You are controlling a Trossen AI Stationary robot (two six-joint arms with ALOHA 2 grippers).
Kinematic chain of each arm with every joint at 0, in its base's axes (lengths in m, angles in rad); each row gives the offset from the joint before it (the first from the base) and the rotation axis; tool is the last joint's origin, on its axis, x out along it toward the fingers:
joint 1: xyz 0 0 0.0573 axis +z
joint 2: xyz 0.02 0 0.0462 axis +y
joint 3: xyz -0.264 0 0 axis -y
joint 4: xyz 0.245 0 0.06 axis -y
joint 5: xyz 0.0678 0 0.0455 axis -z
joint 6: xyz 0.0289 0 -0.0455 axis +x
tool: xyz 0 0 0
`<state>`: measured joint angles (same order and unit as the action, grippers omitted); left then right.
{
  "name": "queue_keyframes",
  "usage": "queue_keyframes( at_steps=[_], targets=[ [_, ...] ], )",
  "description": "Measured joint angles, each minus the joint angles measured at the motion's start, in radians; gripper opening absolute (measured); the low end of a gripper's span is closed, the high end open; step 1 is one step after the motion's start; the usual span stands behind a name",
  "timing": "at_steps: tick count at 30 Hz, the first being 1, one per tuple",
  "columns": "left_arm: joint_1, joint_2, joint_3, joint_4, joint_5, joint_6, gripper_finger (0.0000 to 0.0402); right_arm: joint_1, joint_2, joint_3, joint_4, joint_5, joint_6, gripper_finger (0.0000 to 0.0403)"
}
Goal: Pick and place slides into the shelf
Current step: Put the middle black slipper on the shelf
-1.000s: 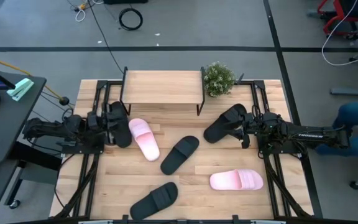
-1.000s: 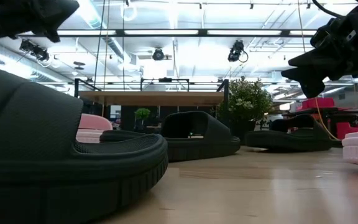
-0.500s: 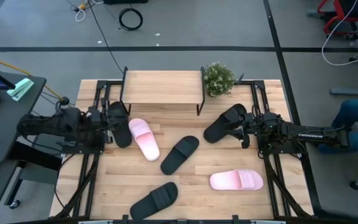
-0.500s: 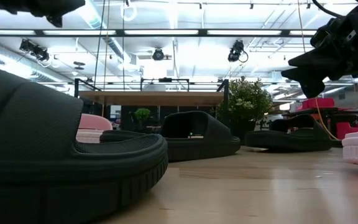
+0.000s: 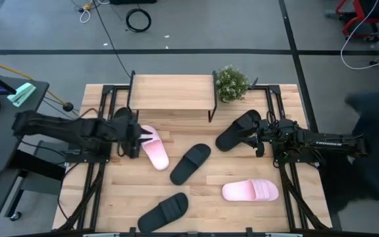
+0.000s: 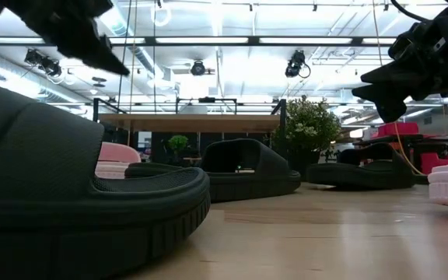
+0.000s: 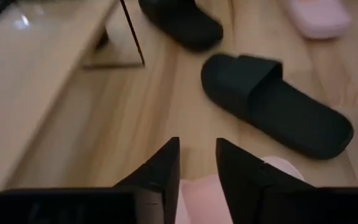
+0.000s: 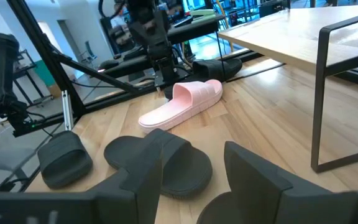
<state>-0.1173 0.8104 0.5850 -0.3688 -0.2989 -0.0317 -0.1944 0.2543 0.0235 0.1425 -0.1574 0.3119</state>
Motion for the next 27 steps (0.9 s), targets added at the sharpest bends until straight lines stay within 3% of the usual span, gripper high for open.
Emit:
queue_keyframes(
  at_steps=[4, 10, 27],
  targets=[
    [0.0, 0.079, 0.0, -0.016, 0.0, -0.11, 0.014, 0.0, 0.0, 0.0, 0.0, 0.0, 0.0, 0.0177],
    [0.0, 0.141, 0.0, -0.019, 0.0, -0.116, 0.0157, 0.0, 0.0, 0.0, 0.0, 0.0, 0.0, 0.0177],
    [-0.073, 0.152, 0.0, 0.068, 0.001, -0.111, 0.0142, 0.0, 0.0, 0.0, 0.0, 0.0, 0.0, 0.0177]
  ],
)
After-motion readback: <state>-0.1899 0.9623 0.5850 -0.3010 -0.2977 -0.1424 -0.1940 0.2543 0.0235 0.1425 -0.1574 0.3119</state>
